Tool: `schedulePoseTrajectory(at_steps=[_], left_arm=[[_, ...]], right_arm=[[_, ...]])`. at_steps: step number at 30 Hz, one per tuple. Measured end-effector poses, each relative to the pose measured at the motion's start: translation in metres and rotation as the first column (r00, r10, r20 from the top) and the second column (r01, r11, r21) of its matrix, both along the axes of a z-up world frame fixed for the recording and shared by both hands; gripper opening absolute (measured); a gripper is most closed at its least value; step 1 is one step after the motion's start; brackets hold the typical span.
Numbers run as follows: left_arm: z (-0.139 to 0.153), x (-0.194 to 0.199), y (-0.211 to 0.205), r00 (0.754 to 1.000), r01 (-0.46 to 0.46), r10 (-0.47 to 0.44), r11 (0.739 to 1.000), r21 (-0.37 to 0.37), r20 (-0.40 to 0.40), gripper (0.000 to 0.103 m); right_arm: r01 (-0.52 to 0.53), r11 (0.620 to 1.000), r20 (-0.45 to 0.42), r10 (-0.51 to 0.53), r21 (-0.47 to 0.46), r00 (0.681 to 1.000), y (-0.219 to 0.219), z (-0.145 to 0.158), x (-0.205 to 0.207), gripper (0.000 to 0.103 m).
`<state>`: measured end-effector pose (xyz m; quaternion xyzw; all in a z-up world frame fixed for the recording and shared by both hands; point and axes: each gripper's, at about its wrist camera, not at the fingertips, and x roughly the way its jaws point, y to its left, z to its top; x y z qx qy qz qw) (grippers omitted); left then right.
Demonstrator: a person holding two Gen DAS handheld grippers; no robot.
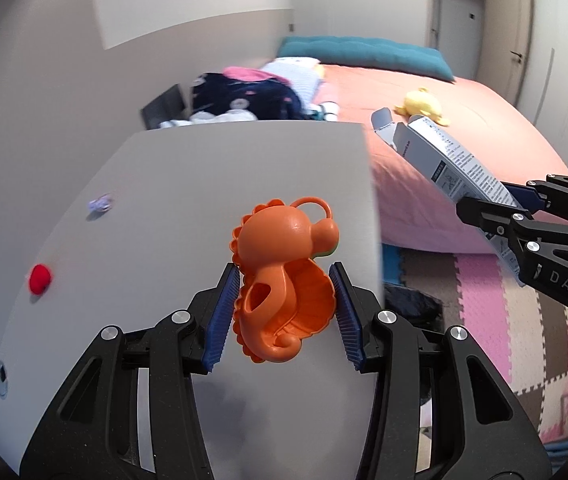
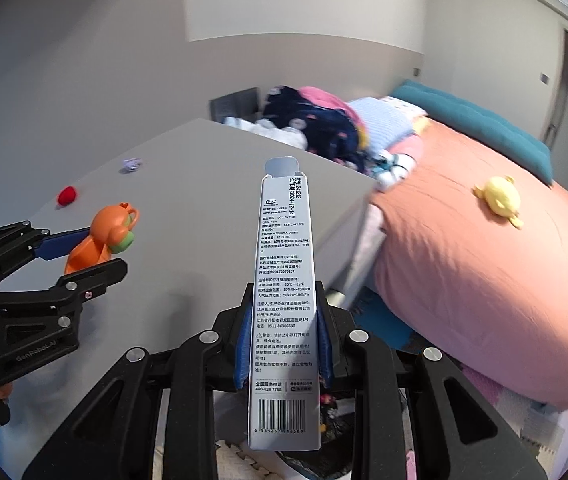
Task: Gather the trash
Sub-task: 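Carry the orange toy and white box over the black bin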
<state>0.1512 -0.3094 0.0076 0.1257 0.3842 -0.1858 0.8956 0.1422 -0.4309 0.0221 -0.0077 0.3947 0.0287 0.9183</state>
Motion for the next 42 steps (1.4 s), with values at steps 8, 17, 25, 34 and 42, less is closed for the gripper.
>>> schedulePoseTrajectory(at_steps=[8, 17, 25, 34, 42], left_arm=[[-0.006, -0.021, -0.061, 0.992, 0.126, -0.126, 0.992, 0.013, -0.012, 0.046], [-0.014, -0.041, -0.112, 0.974, 0.225, -0.224, 0.974, 0.026, -0.030, 0.046], [-0.022, -0.057, -0.148, 0.953, 0.299, -0.297, 0.954, 0.031, -0.051, 0.046], [-0.047, -0.066, -0.170, 0.934, 0.350, -0.343, 0.935, 0.060, -0.098, 0.046], [-0.061, -0.046, -0.168, 0.947, 0.303, -0.287, 0.947, 0.109, -0.146, 0.097]], right_arm=[[0.121, 0.993, 0.005, -0.121, -0.002, 0.993, -0.065, 0.001, -0.030, 0.028], [0.218, 0.976, -0.007, -0.218, 0.010, 0.976, -0.118, -0.006, -0.058, 0.028], [0.278, 0.960, -0.018, -0.278, 0.010, 0.960, -0.150, -0.013, -0.077, 0.028], [0.321, 0.947, -0.061, -0.319, 0.023, 0.946, -0.173, -0.034, -0.082, 0.028], [0.367, 0.930, -0.080, -0.363, 0.037, 0.928, -0.183, -0.048, -0.059, 0.101]])
